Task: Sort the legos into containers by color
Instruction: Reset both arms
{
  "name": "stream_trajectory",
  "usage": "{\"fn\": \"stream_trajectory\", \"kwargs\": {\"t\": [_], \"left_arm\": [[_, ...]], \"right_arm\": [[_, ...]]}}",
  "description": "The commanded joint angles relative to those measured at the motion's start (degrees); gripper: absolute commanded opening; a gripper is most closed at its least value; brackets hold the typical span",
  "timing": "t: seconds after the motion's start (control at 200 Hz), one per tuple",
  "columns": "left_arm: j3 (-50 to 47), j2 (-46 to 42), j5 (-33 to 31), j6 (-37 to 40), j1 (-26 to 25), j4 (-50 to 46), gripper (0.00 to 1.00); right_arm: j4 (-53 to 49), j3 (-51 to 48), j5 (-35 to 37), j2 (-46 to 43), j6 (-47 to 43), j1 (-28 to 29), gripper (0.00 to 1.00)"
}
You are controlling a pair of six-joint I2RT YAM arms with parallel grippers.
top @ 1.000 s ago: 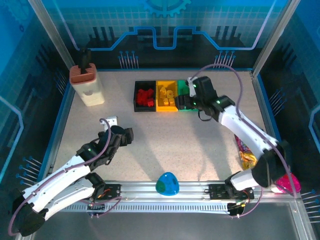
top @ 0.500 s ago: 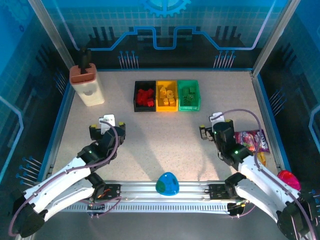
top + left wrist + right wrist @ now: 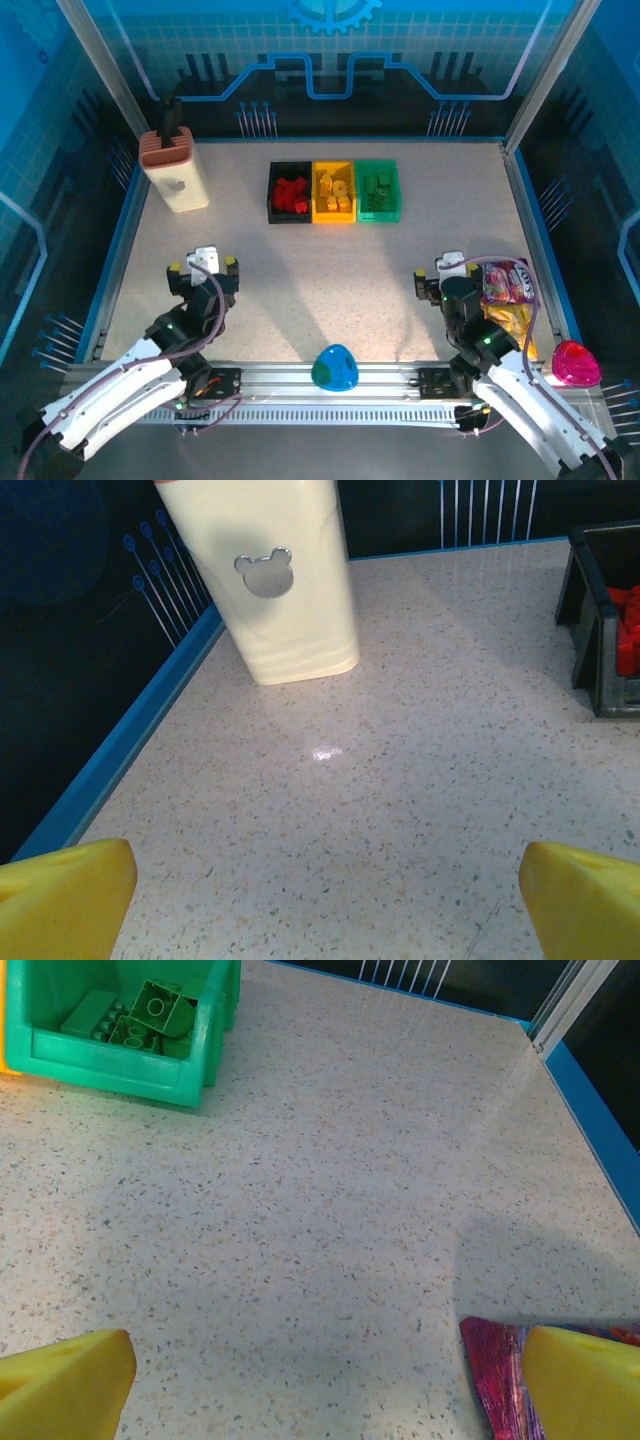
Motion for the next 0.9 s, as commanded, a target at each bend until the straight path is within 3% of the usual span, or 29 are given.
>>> {"fn": "stream_trajectory", "kwargs": {"t": [0.0, 0.28, 0.595, 0.896], "left_arm": [[-2.48, -3.47, -1.39, 0.51, -0.35, 1.12, 0.99], [-9.47, -8.3, -1.82, 3.46, -0.36, 9.85, 0.99], [-12.36, -14.69, -2.6, 7.48, -0.25, 13.99, 0.99], [-15.43, -19.94, -2.58, 12.46, -0.26, 18.97, 0.99]], "right_arm": [[-0.68, -1.31, 1.12, -4.38, 0.46, -0.17, 1.0], [3.98, -3.23, 2.14, -6.73, -1.59, -0.56, 1.0], [27.3, -11.71, 2.48, -6.39, -5.83, -1.91, 1.0], [26.93, -11.66, 1.88, -6.15, -4.4, -3.75, 1.0]]}}
